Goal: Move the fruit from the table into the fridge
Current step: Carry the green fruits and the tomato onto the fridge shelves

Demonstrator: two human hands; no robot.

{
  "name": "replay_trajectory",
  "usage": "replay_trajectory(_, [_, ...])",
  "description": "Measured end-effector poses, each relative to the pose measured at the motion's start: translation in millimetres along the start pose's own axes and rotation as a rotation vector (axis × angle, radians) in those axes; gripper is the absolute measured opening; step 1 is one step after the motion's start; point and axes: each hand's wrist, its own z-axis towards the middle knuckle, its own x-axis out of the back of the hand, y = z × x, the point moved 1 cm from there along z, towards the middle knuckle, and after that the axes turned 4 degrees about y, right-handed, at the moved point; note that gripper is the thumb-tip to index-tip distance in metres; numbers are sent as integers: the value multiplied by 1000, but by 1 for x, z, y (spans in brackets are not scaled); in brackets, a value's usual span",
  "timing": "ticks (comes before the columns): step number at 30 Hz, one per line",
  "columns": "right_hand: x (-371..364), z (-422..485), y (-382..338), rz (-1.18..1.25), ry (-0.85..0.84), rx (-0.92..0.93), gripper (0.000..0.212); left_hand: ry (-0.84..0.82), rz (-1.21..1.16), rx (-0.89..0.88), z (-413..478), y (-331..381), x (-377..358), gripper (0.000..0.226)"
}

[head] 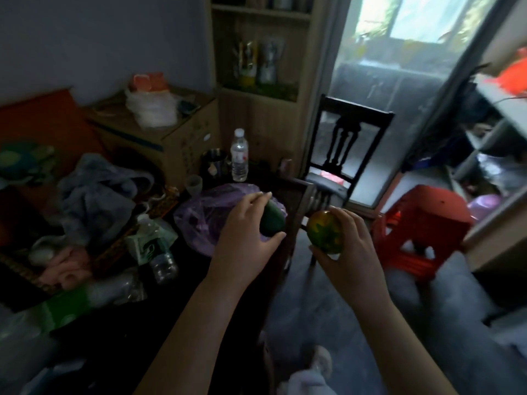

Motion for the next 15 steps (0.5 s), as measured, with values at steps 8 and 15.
replay_trajectory(8, [118, -37, -8, -221, 170, -120, 79, -94, -179, -253, -13, 106, -18, 69])
replay_trajectory(15, [201, -90, -18, -333, 292, -168, 82, -157, -312, -419, -49, 180, -28, 70])
